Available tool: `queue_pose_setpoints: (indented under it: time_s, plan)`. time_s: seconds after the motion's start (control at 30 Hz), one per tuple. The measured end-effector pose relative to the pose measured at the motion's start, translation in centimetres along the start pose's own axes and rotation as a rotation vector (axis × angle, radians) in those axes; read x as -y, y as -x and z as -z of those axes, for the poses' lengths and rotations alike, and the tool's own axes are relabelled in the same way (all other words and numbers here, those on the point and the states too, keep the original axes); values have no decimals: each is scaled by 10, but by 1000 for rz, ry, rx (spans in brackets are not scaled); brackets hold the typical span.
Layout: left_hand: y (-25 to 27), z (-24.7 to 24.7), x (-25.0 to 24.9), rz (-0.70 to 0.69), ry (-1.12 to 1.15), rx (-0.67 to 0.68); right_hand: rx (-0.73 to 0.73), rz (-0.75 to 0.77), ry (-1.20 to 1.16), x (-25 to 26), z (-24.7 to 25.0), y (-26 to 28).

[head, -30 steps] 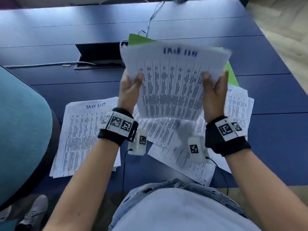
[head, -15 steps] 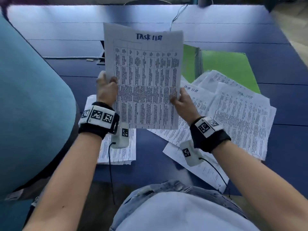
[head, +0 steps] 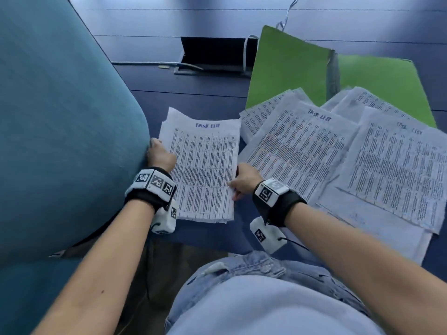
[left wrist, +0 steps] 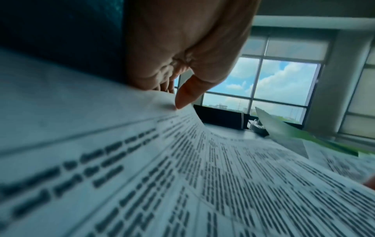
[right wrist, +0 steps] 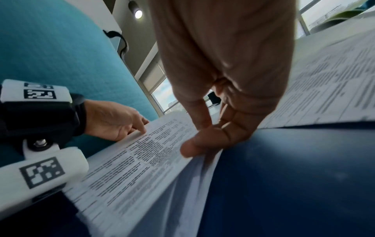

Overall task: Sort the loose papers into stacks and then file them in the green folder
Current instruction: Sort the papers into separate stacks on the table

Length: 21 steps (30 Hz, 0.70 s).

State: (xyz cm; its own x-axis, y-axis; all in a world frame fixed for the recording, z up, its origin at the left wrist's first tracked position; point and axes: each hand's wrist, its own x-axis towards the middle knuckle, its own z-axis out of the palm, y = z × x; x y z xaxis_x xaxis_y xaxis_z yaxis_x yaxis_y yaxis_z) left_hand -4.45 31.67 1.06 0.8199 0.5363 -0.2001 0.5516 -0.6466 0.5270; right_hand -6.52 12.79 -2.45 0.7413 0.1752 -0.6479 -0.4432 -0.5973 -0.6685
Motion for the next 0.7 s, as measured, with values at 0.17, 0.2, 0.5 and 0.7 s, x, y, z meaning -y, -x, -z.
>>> queue_pose_setpoints:
  time_s: [0.17,0.2,0.5,0.7]
  plan:
    - [7,-13,6,-105,-188,62,-1,0,38,7,-20,-4]
    - [8,-17,5,-123,-268,70,-4,-4,44,7,-20,-4]
    - [6,-38,-6,6,-410,404,44,70,129,4,-2,-3]
    - [0,-40,-36,-66,-341,487,-69,88,-63,-7,38,-4]
